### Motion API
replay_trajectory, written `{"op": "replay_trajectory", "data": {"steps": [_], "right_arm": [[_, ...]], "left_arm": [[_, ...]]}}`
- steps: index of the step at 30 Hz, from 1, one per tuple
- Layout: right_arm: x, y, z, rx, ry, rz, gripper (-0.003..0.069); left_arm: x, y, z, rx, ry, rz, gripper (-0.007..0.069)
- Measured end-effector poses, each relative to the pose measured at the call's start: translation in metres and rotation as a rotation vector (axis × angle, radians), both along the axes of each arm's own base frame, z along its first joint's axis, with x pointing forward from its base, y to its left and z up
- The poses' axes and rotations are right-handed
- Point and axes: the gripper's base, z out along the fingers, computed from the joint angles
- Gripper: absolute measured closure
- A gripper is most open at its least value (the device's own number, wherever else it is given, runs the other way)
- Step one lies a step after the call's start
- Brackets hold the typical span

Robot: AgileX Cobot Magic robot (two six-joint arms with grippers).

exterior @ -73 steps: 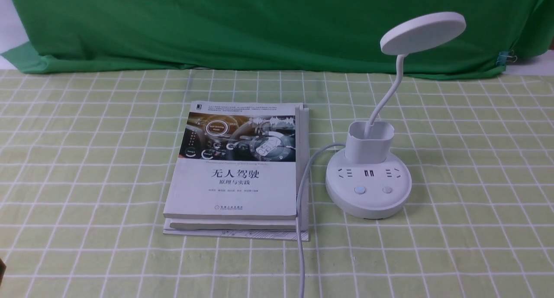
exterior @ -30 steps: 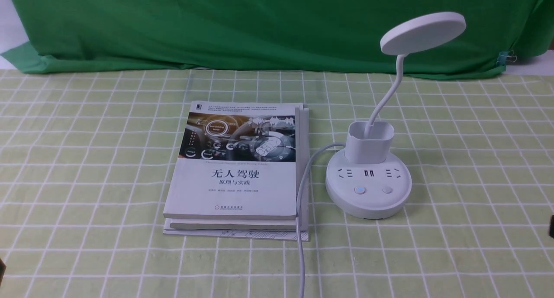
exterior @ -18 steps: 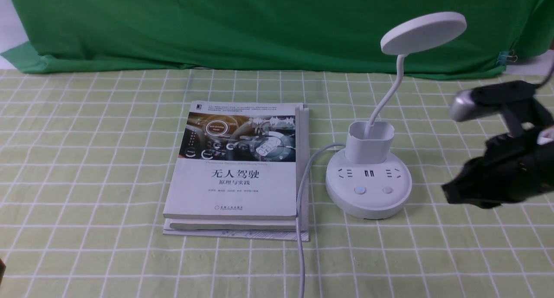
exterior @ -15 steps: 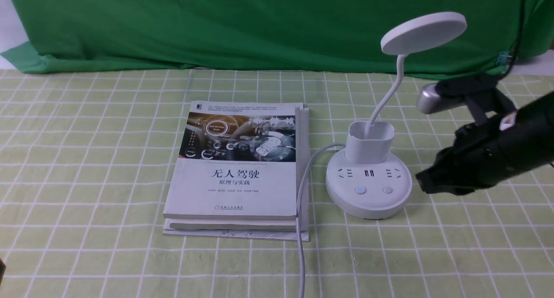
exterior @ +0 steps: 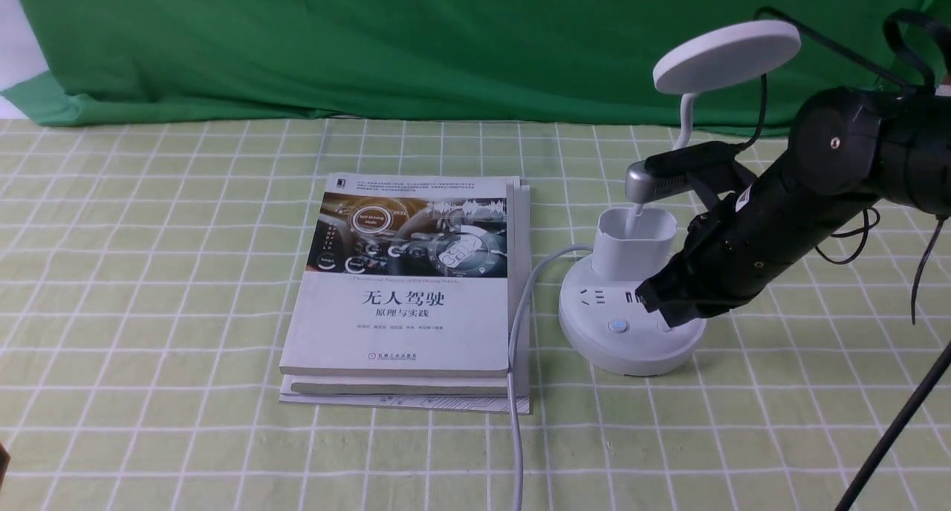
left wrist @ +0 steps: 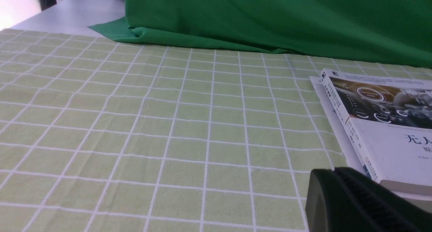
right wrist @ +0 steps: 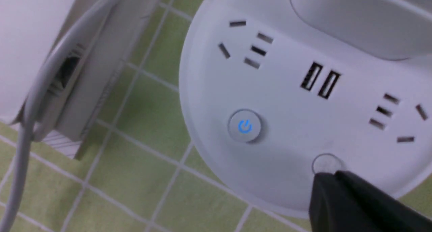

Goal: Turn on the table lamp on the green coffee tablecloth with your hand.
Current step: 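Press the button on the base of the white desk lamp with the right gripper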

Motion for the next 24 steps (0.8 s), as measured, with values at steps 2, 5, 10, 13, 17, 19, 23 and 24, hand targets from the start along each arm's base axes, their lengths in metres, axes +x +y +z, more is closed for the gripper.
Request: {"op": "replay_trajectory", "data": {"steps": [2, 5, 10, 13, 17, 19, 23, 24], "right_arm": [[0.002, 0.0, -0.003, -0.003, 0.005, -0.004, 0.0627], [0.003, 0.001, -0.004, -0.002, 0.001, -0.007, 0.0627], [0.005, 0.001, -0.005, 0.003, -0.017, -0.014, 0.0627], [0.007, 0.002, -0.012, -0.003, -0.001, -0.014, 0.0627], [0.009, 0.003, -0.019, -0.011, 0.021, -0.013, 0.0626], [0.009, 0.003, -0.019, -0.011, 0.023, -0.012, 0.0626], [0.009, 0.003, -0.018, -0.009, 0.018, -0.013, 0.0626], [0.009, 0.003, -0.018, -0.009, 0.017, -0.013, 0.0626]], "left_arm": [[0.0, 0.0, 0.0, 0.0, 0.0, 0.0, 0.0622], [0.0, 0.0, 0.0, 0.0, 0.0, 0.0, 0.0622], [0.0, 0.0, 0.0, 0.0, 0.0, 0.0, 0.0622], [0.0, 0.0, 0.0, 0.0, 0.0, 0.0, 0.0622], [0.0, 0.0, 0.0, 0.0, 0.0, 0.0, 0.0622], [0.0, 0.0, 0.0, 0.0, 0.0, 0.0, 0.0622], [0.0, 0.0, 0.0, 0.0, 0.0, 0.0, 0.0622], [0.0, 0.0, 0.0, 0.0, 0.0, 0.0, 0.0622]]}}
